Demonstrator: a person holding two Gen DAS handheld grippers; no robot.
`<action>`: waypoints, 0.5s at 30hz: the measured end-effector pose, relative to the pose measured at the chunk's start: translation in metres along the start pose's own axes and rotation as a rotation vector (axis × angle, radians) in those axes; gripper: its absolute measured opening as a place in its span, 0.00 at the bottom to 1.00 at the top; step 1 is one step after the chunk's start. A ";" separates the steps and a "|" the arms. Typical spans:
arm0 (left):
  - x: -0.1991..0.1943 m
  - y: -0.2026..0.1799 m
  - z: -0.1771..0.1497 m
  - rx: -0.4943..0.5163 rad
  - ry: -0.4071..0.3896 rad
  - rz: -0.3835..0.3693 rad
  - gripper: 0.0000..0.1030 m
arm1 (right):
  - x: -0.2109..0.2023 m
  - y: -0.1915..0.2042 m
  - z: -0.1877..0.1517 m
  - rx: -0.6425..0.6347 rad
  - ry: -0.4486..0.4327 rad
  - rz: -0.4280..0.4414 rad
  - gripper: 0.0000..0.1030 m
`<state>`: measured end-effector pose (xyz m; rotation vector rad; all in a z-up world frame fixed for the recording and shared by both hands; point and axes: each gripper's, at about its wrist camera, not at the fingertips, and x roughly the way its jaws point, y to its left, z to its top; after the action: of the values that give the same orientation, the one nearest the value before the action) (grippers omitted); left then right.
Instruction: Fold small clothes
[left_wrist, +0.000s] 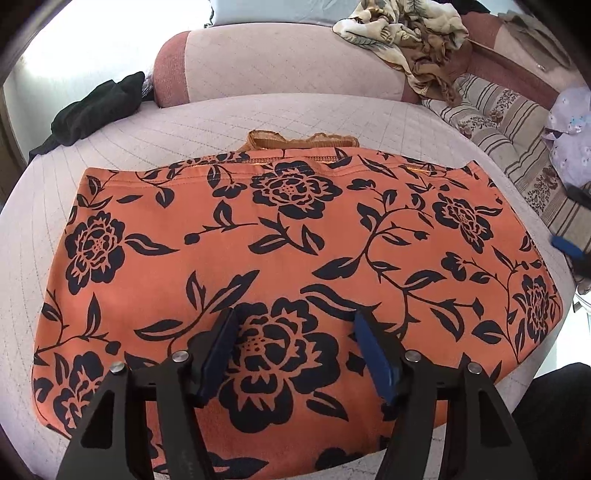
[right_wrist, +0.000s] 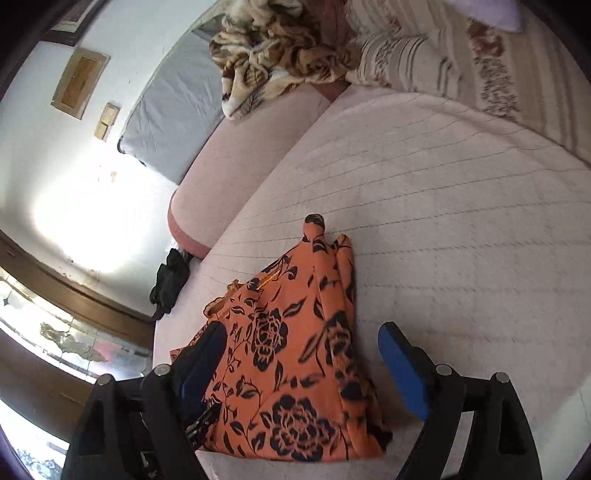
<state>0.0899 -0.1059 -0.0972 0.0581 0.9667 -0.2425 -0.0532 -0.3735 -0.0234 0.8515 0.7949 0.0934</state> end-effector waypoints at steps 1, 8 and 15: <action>0.000 0.000 0.000 0.000 -0.003 0.001 0.64 | 0.015 -0.001 0.013 -0.006 0.028 -0.002 0.84; -0.001 0.002 -0.004 -0.012 -0.017 -0.023 0.65 | 0.119 0.002 0.050 -0.071 0.286 -0.079 0.60; -0.001 0.005 -0.008 -0.007 -0.036 -0.052 0.66 | 0.111 0.012 0.047 -0.155 0.167 -0.213 0.13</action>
<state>0.0844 -0.0993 -0.1011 0.0224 0.9335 -0.2877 0.0604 -0.3535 -0.0619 0.6139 1.0172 0.0374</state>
